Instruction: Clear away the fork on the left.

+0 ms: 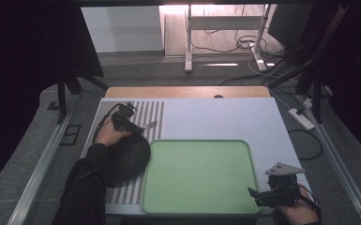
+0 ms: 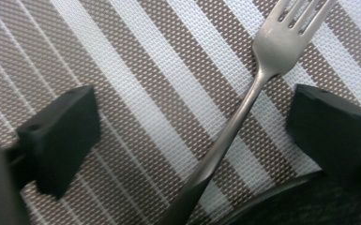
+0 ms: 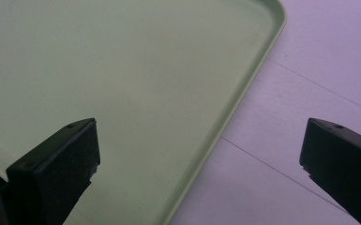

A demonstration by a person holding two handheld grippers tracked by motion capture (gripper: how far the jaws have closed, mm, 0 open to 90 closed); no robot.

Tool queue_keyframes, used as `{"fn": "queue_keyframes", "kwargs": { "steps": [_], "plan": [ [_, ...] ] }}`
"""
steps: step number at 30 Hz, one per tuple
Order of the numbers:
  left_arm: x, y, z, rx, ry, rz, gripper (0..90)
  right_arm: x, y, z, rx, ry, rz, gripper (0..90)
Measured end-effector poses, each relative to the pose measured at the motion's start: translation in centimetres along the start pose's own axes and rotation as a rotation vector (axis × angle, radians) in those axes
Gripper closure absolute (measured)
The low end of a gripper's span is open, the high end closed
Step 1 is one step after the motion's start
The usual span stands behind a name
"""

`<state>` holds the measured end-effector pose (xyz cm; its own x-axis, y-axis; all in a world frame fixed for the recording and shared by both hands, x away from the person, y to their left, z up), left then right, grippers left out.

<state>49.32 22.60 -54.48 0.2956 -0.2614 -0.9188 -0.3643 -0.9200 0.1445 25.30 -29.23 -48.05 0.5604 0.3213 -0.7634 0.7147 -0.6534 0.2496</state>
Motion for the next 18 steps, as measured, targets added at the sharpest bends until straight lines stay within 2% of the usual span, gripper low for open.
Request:
{"fn": "queue_keyframes", "kwargs": {
  "steps": [2, 3, 4, 6, 7, 9, 10, 11, 12, 15, 18],
  "plan": [
    [-0.1, -0.2, 0.1, 0.002, 0.007, 0.004, 12.3, 0.0, 0.0, 0.0, 0.000, 0.000, 0.000, 0.0],
    [-0.2, -0.3, 0.2, 0.006, 0.013, 0.004, 18.6, 0.0, 0.0, 0.0, -0.001, 0.001, 0.000, 0.0],
    [-0.4, -0.5, 0.3, 0.011, 0.022, 0.010, 18.6, 0.0, 0.0, 0.0, 0.000, 0.001, 0.000, 0.0],
    [-0.8, -0.9, 0.5, 0.024, 0.035, 0.019, 32.2, 0.0, 0.0, 0.0, 0.001, 0.000, -0.001, 0.0],
    [-1.0, -1.1, 0.6, 0.025, 0.039, 0.021, 45.6, 0.0, 0.0, 0.0, 0.000, -0.004, -0.002, 0.0],
    [-1.1, -1.4, 0.9, 0.030, 0.051, 0.027, 55.7, 0.0, 0.0, 0.0, 0.000, -0.004, -0.002, 0.0],
    [-1.2, -1.6, 1.0, 0.033, 0.054, 0.034, 55.7, 0.0, 0.0, 0.0, -0.002, -0.007, -0.002, 0.0],
    [-1.3, -1.7, 1.1, 0.037, 0.057, 0.033, 71.2, 0.0, 0.0, 0.0, -0.002, -0.007, -0.002, 0.0],
    [-1.4, -2.0, 1.2, 0.033, 0.062, 0.042, 79.4, 0.0, 0.0, 0.0, -0.002, -0.008, -0.002, 0.0],
    [-1.4, -2.1, 1.2, 0.046, 0.060, 0.053, 81.5, 0.0, 0.0, 0.0, -0.001, -0.009, -0.002, 0.0],
    [-1.4, -2.2, 1.1, 0.036, 0.049, 0.073, 84.4, 0.0, 0.0, 0.0, -0.002, -0.006, 0.001, 0.0]
  ]
}}
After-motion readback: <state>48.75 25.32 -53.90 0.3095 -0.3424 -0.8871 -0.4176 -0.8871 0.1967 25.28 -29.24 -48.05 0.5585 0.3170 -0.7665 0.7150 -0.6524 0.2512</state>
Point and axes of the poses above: each handheld gripper's, and its own axes: x roughly forward along the jaws, z roughly out of its underside, y roughly to its right, the point moved 2 cm from there along x, roughly forward along the jaws, and after that the axes turned 15 degrees about -x, right-handed, at the moved point
